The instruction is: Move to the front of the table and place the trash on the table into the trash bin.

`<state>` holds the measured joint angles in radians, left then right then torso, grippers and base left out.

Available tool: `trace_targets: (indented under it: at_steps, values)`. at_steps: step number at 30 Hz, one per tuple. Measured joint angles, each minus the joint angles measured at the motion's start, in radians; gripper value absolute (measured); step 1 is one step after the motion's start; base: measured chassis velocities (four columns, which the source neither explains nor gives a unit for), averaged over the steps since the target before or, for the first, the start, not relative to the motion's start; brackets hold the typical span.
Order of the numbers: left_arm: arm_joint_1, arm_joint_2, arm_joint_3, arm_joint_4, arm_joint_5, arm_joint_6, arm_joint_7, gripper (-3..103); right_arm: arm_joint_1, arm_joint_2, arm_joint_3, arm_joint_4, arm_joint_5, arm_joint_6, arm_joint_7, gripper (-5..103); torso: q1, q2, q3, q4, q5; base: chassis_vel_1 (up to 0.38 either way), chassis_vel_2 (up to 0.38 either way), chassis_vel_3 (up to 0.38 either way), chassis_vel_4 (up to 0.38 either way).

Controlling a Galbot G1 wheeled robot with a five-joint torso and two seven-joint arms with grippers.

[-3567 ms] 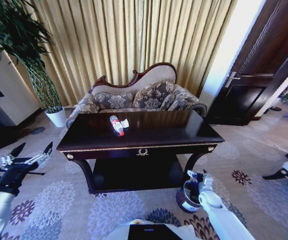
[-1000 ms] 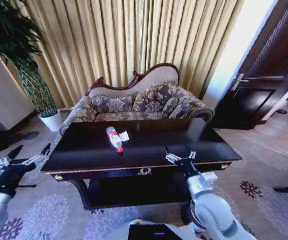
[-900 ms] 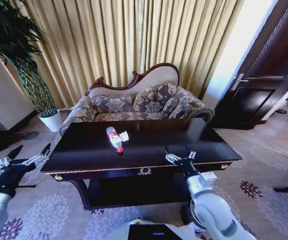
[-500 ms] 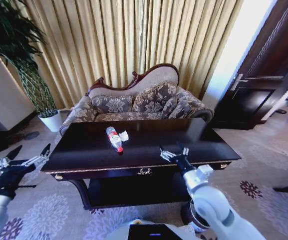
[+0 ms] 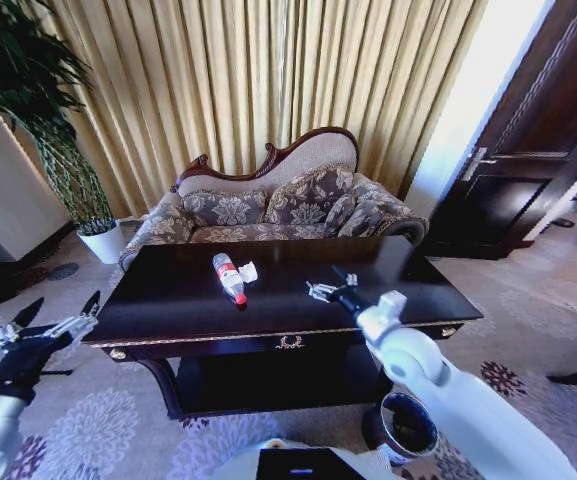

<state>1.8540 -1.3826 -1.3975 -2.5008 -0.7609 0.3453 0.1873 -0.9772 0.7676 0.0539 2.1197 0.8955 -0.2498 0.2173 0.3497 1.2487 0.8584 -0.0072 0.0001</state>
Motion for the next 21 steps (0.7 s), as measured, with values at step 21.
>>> trace_targets:
  at_steps: [21]
  values:
    - [-0.002,-0.045,-0.019,0.0,0.019,-0.002,0.007,100,0.542,0.136,-0.437,-0.305,0.118,-0.029,-0.227,100,0.0,0.0,0.0,0.0,-0.0002,0.0,0.0,0.0,0.0]
